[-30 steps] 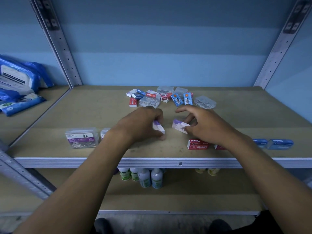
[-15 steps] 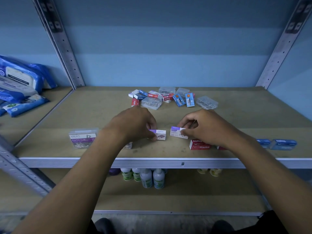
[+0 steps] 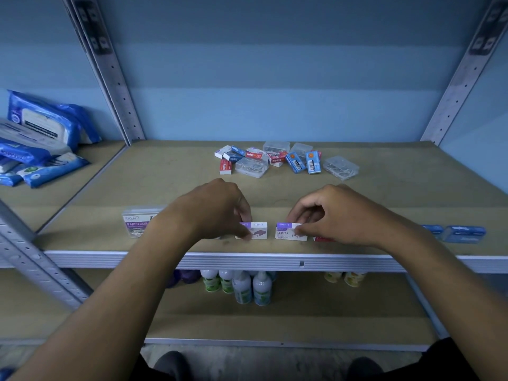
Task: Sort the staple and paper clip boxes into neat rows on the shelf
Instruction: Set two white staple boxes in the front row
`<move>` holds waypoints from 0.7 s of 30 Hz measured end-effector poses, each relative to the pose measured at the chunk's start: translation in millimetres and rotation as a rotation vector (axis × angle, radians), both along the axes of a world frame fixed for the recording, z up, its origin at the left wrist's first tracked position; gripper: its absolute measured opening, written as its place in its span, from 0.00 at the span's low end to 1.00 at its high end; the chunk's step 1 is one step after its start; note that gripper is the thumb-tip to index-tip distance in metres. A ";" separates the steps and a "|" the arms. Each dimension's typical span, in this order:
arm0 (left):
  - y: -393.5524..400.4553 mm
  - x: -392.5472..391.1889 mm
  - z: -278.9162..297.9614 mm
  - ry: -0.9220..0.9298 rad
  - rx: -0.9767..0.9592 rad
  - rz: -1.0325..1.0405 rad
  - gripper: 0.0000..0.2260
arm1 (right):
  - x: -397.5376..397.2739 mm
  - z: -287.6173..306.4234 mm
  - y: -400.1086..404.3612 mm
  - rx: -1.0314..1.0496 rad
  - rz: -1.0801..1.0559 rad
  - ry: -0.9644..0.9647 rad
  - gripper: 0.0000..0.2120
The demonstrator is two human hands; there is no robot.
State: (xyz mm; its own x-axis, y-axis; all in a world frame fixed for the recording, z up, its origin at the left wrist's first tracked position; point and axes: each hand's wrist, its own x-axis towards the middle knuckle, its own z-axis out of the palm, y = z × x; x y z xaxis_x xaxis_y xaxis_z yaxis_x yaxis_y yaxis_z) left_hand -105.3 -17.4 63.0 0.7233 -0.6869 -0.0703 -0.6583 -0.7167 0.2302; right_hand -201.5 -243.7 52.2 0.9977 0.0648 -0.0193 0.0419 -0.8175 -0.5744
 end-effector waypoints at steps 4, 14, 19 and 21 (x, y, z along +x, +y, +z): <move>2.0 -2.2 0.8 0.012 -0.005 -0.010 0.12 | -1.1 -0.1 1.3 0.018 0.012 0.002 0.05; 3.9 -1.7 1.9 0.038 0.003 -0.025 0.12 | -3.0 1.3 3.8 0.027 0.011 0.001 0.04; -0.4 -3.1 5.7 -0.003 -0.131 0.058 0.17 | 0.4 3.7 -1.3 0.040 -0.080 -0.106 0.05; -5.4 -2.1 4.2 -0.042 -0.177 0.069 0.16 | 4.9 0.9 -5.6 0.024 -0.121 -0.141 0.05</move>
State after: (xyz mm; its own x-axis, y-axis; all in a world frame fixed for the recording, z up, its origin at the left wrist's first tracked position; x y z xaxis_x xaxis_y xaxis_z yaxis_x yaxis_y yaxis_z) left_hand -107.4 -22.8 67.2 0.7692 -0.6342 0.0784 -0.6203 -0.7115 0.3302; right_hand -196.7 -249.3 53.1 0.9910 -0.0573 0.1209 0.0252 -0.8073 -0.5896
